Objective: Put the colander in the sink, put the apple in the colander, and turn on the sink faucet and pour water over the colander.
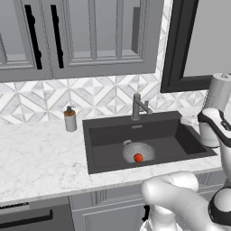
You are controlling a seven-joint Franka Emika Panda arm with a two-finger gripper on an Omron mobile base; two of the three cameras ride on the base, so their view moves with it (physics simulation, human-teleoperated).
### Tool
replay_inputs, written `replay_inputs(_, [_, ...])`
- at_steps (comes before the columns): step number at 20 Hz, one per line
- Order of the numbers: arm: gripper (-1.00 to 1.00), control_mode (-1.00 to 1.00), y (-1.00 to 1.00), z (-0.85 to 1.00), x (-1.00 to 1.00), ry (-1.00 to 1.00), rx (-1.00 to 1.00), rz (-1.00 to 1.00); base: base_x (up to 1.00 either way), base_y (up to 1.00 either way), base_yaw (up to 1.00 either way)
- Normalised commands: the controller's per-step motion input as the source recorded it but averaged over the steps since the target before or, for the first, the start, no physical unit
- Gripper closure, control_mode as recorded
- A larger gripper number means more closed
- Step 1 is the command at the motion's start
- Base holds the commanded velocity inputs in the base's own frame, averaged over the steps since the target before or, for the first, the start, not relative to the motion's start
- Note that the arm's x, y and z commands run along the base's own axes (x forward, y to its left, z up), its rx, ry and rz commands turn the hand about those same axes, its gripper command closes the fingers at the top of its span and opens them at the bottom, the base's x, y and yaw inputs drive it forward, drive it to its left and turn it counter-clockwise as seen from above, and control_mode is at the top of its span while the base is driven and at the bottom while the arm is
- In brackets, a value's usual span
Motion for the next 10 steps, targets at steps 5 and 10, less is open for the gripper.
replay_inputs(5, [-1.00,-1.00,0.00,-0.03,0.22,-0.22,0.00,0.01,0.00,0.00,0.00])
replay_inputs(10, [-1.00,-1.00,0.00,-0.02,0.57,-0.14,0.00,0.00,0.00,0.00,0.00])
